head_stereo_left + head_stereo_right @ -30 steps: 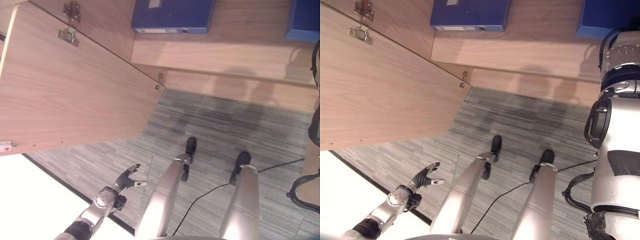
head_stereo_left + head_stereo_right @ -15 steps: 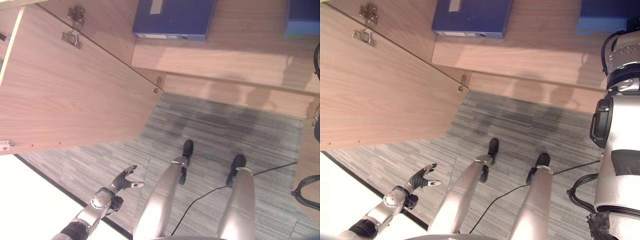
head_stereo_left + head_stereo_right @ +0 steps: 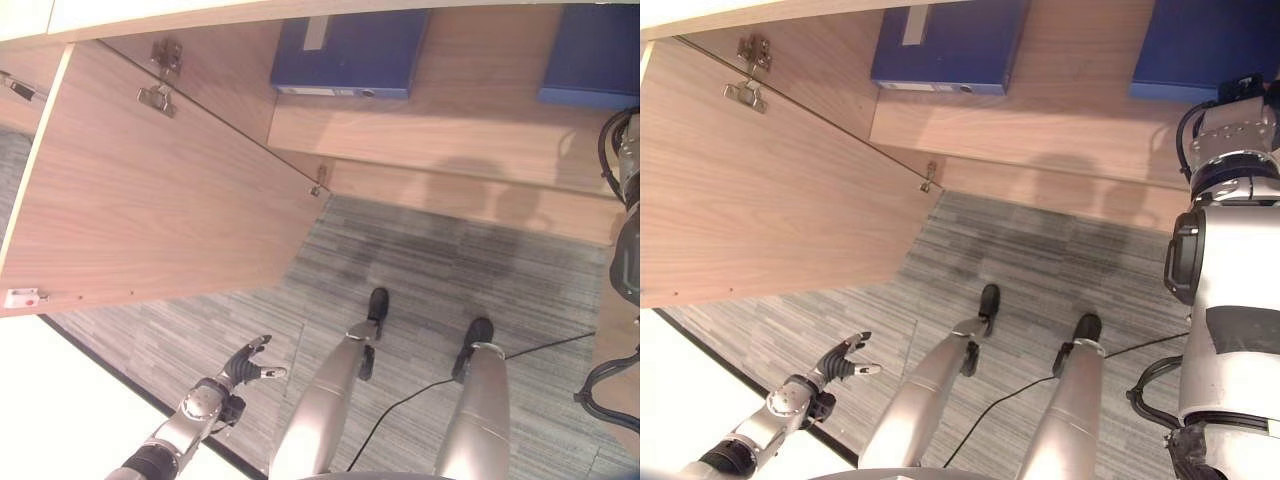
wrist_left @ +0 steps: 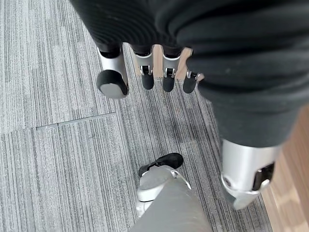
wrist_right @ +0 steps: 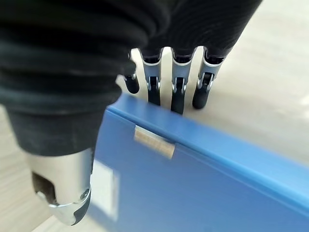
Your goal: Put the empty folder in the office cabinet
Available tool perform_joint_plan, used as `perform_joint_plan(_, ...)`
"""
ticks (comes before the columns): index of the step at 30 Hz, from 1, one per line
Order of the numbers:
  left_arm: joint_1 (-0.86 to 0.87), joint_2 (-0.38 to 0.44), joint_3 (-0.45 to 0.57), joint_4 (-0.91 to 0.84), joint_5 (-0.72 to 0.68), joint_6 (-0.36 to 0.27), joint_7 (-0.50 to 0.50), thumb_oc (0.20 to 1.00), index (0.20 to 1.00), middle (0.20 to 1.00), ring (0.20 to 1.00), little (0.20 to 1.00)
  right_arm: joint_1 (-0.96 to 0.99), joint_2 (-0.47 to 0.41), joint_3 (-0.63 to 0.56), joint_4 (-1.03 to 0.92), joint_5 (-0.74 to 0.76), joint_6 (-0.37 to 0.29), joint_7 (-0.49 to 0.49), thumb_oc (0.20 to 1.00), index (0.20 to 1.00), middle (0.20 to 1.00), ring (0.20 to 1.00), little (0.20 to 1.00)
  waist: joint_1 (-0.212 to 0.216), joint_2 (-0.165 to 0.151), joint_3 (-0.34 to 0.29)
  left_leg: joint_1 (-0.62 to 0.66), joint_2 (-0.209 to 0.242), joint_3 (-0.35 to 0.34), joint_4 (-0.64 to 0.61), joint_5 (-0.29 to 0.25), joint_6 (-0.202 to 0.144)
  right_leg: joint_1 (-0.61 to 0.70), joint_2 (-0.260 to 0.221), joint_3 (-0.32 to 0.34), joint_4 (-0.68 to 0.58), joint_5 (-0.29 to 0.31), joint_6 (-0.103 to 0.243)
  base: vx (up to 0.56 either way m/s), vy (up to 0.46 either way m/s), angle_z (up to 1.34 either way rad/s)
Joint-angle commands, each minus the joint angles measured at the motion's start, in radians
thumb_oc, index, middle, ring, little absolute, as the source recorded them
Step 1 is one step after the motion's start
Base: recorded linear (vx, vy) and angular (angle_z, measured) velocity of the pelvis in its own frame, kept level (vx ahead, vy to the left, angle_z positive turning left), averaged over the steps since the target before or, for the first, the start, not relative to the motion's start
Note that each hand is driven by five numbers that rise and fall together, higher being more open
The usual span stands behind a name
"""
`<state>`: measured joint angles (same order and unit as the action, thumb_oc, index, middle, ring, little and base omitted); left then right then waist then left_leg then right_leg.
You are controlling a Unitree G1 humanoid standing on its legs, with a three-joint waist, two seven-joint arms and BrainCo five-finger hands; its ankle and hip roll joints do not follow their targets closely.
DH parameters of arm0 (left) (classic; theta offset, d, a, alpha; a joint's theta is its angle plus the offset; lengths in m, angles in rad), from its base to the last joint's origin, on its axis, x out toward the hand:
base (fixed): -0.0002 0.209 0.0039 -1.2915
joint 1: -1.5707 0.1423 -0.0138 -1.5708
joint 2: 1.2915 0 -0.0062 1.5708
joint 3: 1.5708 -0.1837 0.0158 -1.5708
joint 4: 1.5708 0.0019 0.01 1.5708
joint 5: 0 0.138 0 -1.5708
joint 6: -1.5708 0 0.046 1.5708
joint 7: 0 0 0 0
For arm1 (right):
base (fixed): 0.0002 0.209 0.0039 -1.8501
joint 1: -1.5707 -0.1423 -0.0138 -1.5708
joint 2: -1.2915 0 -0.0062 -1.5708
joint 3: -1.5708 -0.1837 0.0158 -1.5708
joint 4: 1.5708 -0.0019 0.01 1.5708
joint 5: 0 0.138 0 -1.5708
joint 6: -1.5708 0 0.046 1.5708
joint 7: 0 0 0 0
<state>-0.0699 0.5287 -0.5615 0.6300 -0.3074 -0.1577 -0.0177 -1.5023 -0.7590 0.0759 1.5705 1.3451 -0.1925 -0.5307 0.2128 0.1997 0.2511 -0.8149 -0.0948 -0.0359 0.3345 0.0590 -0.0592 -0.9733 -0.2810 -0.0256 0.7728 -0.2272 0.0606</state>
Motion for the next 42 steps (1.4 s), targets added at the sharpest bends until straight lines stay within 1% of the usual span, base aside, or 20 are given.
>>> perform_joint_plan(1, -0.022, 0.006, 0.005, 0.051, -0.014, -0.004, 0.025, 1.0, 1.0, 1.0, 1.0, 1.0, 0.002, -0.009, -0.015, -0.061, 0.002, -0.032, -0.022, 1.0, 1.0, 1.0, 1.0, 1.0, 0.0, 0.035, 0.048, 0.057, 0.051, -0.023, 0.006, -0.161, -0.023, 0.133, 0.043, 0.043, -0.086, -0.041, 0.055, 0.0, 0.0, 0.0)
perform_joint_plan(2, -0.023, 0.005, 0.005, 0.053, -0.014, -0.003, 0.026, 1.0, 1.0, 1.0, 1.0, 1.0, 0.006, -0.006, -0.018, -0.065, 0.002, -0.034, -0.024, 1.0, 1.0, 1.0, 1.0, 1.0, -0.001, 0.033, 0.047, 0.061, 0.051, -0.025, 0.004, -0.167, -0.024, 0.137, 0.044, 0.044, -0.087, -0.048, 0.055, -0.11, 0.029, -0.04)
perform_joint_plan(3, -0.027, -0.002, 0.009, 0.061, -0.022, -0.004, 0.032, 1.0, 1.0, 1.0, 1.0, 1.0, 0.029, 0.019, -0.036, -0.071, 0.007, -0.045, -0.034, 1.0, 1.0, 1.0, 1.0, 1.0, -0.002, 0.037, 0.059, 0.062, 0.056, -0.018, -0.011, -0.135, -0.022, 0.136, 0.045, 0.034, -0.104, -0.015, 0.054, -0.08, 0.025, -0.03)
perform_joint_plan(5, -0.031, -0.011, 0.014, 0.067, -0.031, -0.006, 0.037, 1.0, 1.0, 1.0, 1.0, 1.0, 0.049, 0.041, -0.052, -0.073, 0.004, -0.047, -0.043, 1.0, 1.0, 1.0, 1.0, 1.0, -0.003, 0.037, 0.064, 0.075, 0.056, -0.017, -0.024, -0.132, -0.021, 0.143, 0.047, 0.034, -0.112, -0.012, 0.056, -0.01, 0.009, -0.02)
perform_joint_plan(6, -0.035, -0.017, 0.014, 0.069, -0.036, -0.005, 0.039, 1.0, 1.0, 1.0, 1.0, 1.0, 0.056, 0.054, -0.054, -0.071, 0.003, -0.049, -0.047, 1.0, 1.0, 1.0, 1.0, 1.0, -0.005, 0.034, 0.059, 0.086, 0.054, -0.023, -0.03, -0.153, -0.022, 0.153, 0.049, 0.043, -0.114, -0.034, 0.058, 0.06, -0.004, -0.02)
perform_joint_plan(8, -0.035, -0.021, 0.011, 0.074, -0.038, -0.006, 0.042, 1.0, 1.0, 1.0, 1.0, 1.0, 0.07, 0.076, -0.065, -0.076, 0.003, -0.058, -0.054, 1.0, 1.0, 1.0, 1.0, 1.0, -0.007, 0.036, 0.069, 0.083, 0.057, -0.018, -0.037, -0.127, -0.02, 0.15, 0.049, 0.035, -0.123, -0.006, 0.056, -0.05, 0.017, -0.04)
perform_joint_plan(9, -0.038, -0.03, 0.012, 0.079, -0.041, -0.007, 0.047, 1.0, 1.0, 1.0, 1.0, 1.0, 0.096, 0.116, -0.08, -0.093, -0.003, -0.073, -0.069, 1.0, 1.0, 1.0, 1.0, 1.0, -0.013, 0.035, 0.076, 0.093, 0.06, -0.018, -0.049, -0.12, -0.018, 0.157, 0.055, 0.034, -0.134, 0.003, 0.056, -0.07, 0.025, -0.09)
perform_joint_plan(12, -0.047, -0.041, 0.011, 0.093, -0.047, -0.008, 0.054, 1.0, 1.0, 1.0, 1.0, 1.0, 0.115, 0.164, -0.089, -0.109, -0.012, -0.089, -0.08, 1.0, 1.0, 1.0, 1.0, 1.0, -0.018, 0.032, 0.084, 0.105, 0.064, -0.019, -0.064, -0.115, -0.018, 0.166, 0.059, 0.031, -0.147, 0.006, 0.055, 0.0, 0.009, -0.06)
perform_joint_plan(16, -0.049, -0.049, 0.011, 0.101, -0.057, -0.011, 0.057, 1.0, 1.0, 1.0, 1.0, 1.0, 0.121, 0.186, -0.091, -0.124, -0.021, -0.1, -0.094, 1.0, 1.0, 1.0, 1.0, 1.0, -0.025, 0.026, 0.088, 0.116, 0.065, -0.022, -0.077, -0.111, -0.019, 0.176, 0.062, 0.029, -0.158, 0.009, 0.055, 0.01, -0.003, -0.06)
perform_joint_plan(21, -0.042, -0.039, 0.018, 0.102, -0.068, -0.013, 0.052, 1.0, 1.0, 1.0, 1.0, 1.0, 0.089, 0.161, -0.058, -0.126, -0.038, -0.083, -0.078, 1.0, 1.0, 1.0, 1.0, 1.0, -0.023, 0.022, 0.088, 0.13, 0.067, -0.025, -0.095, -0.105, -0.02, 0.18, 0.062, 0.026, -0.162, 0.01, 0.055, 0.0, 0.0, -0.01)
perform_joint_plan(22, -0.038, -0.035, 0.02, 0.099, -0.073, -0.016, 0.047, 1.0, 1.0, 1.0, 1.0, 1.0, 0.076, 0.144, -0.04, -0.126, -0.052, -0.07, -0.07, 1.0, 1.0, 1.0, 1.0, 1.0, -0.022, 0.021, 0.086, 0.134, 0.068, -0.024, -0.101, -0.103, -0.02, 0.18, 0.06, 0.026, -0.164, 0.011, 0.056, 0.0, 0.0, 0.0)
perform_joint_plan(24, -0.026, -0.021, 0.025, 0.097, -0.077, -0.017, 0.042, 1.0, 1.0, 1.0, 1.0, 1.0, 0.034, 0.101, 0.014, -0.137, -0.08, -0.05, -0.054, 1.0, 1.0, 1.0, 1.0, 1.0, -0.019, 0.014, 0.082, 0.14, 0.068, -0.024, -0.109, -0.1, -0.021, 0.18, 0.059, 0.025, -0.163, 0.013, 0.056, 0.01, 0.001, 0.02)
perform_joint_plan(25, -0.019, -0.022, 0.031, 0.1, -0.077, -0.018, 0.039, 1.0, 1.0, 1.0, 1.0, 1.0, -0.005, 0.073, 0.068, -0.156, -0.109, -0.039, -0.038, 1.0, 1.0, 1.0, 1.0, 1.0, -0.018, 0.007, 0.079, 0.147, 0.068, -0.025, -0.121, -0.096, -0.022, 0.184, 0.058, 0.027, -0.169, 0.017, 0.056, 0.03, 0.012, 0.04)
perform_joint_plan(29, 0.002, -0.026, 0.053, 0.106, -0.082, -0.016, 0.034, 1.0, 1.0, 1.0, 1.0, 1.0, -0.075, 0.024, 0.177, -0.233, -0.184, -0.045, -0.018, 1.0, 1.0, 1.0, 1.0, 1.0, -0.022, -0.003, 0.072, 0.165, 0.071, -0.024, -0.139, -0.09, -0.023, 0.189, 0.058, 0.027, -0.177, 0.023, 0.055, 0.02, 0.012, -0.01)
perform_joint_plan(31, 0.005, -0.032, 0.058, 0.11, -0.084, -0.016, 0.033, 1.0, 1.0, 1.0, 1.0, 1.0, -0.087, 0.017, 0.199, -0.252, -0.206, -0.047, -0.019, 1.0, 1.0, 1.0, 1.0, 1.0, -0.024, -0.003, 0.072, 0.17, 0.072, -0.024, -0.144, -0.088, -0.023, 0.191, 0.058, 0.026, -0.179, 0.025, 0.055, 0.02, 0.01, -0.05)
perform_joint_plan(32, 0.011, -0.033, 0.069, 0.11, -0.09, -0.016, 0.033, 1.0, 1.0, 1.0, 1.0, 1.0, -0.101, 0.002, 0.226, -0.294, -0.237, -0.058, -0.016, 1.0, 1.0, 1.0, 1.0, 1.0, -0.027, -0.006, 0.07, 0.176, 0.072, -0.026, -0.152, -0.084, -0.023, 0.193, 0.059, 0.026, -0.181, 0.025, 0.054, 0.02, 0.016, -0.04)
perform_joint_plan(35, 0.019, -0.04, 0.083, 0.115, -0.098, -0.018, 0.03, 1.0, 1.0, 1.0, 1.0, 1.0, -0.122, -0.027, 0.252, -0.354, -0.281, -0.074, -0.024, 1.0, 1.0, 1.0, 1.0, 1.0, -0.032, -0.008, 0.068, 0.185, 0.075, -0.027, -0.167, -0.079, -0.025, 0.196, 0.059, 0.026, -0.186, 0.025, 0.054, 0.01, 0.007, -0.01)
perform_joint_plan(39, 0.024, -0.046, 0.092, 0.118, -0.112, -0.018, 0.026, 1.0, 1.0, 1.0, 1.0, 1.0, -0.134, -0.057, 0.268, -0.385, -0.306, -0.079, -0.019, 1.0, 1.0, 1.0, 1.0, 1.0, -0.04, -0.01, 0.069, 0.198, 0.078, -0.03, -0.183, -0.074, -0.027, 0.202, 0.06, 0.027, -0.195, 0.029, 0.056, 0.0, 0.006, -0.02)
perform_joint_plan(42, 0.017, -0.053, 0.095, 0.122, -0.123, -0.016, 0.029, 1.0, 1.0, 1.0, 1.0, 1.0, -0.098, -0.035, 0.237, -0.374, -0.278, -0.092, -0.004, 1.0, 1.0, 1.0, 1.0, 1.0, -0.044, -0.01, 0.073, 0.202, 0.081, -0.031, -0.182, -0.075, -0.026, 0.209, 0.067, 0.026, -0.195, 0.029, 0.055, 0.0, 0.0, 0.0)
